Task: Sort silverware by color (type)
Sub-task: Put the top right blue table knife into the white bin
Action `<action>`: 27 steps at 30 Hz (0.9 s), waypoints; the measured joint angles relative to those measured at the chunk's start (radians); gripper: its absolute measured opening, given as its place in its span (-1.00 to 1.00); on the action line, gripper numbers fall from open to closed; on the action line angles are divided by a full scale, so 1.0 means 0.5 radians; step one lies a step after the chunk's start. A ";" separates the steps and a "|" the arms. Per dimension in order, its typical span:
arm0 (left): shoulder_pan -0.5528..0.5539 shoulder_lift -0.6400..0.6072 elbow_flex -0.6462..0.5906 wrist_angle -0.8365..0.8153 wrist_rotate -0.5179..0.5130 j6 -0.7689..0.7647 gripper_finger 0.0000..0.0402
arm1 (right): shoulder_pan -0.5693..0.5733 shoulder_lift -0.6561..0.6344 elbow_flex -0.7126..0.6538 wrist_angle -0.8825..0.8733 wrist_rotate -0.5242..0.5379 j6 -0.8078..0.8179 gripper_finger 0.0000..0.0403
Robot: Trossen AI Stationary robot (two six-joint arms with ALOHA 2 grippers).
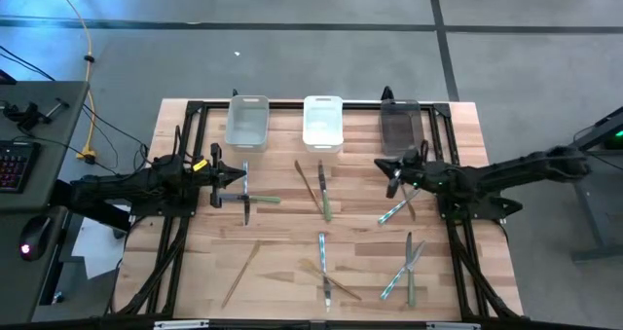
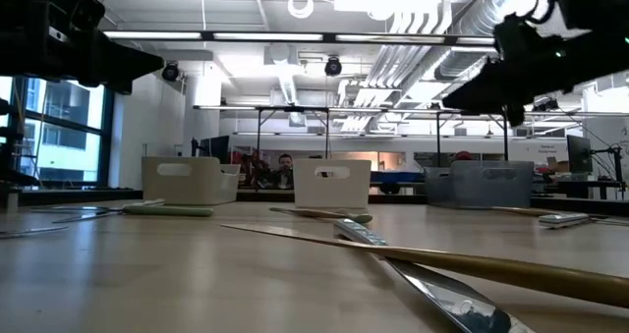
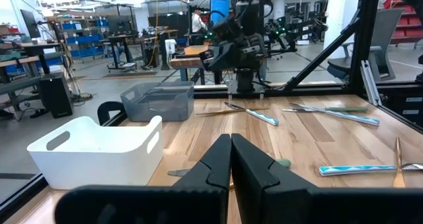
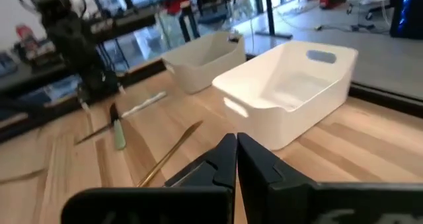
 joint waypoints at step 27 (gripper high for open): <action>0.001 0.000 0.000 -0.001 0.000 0.000 -0.98 | 0.342 1.147 1.347 -2.265 -0.687 0.137 -0.22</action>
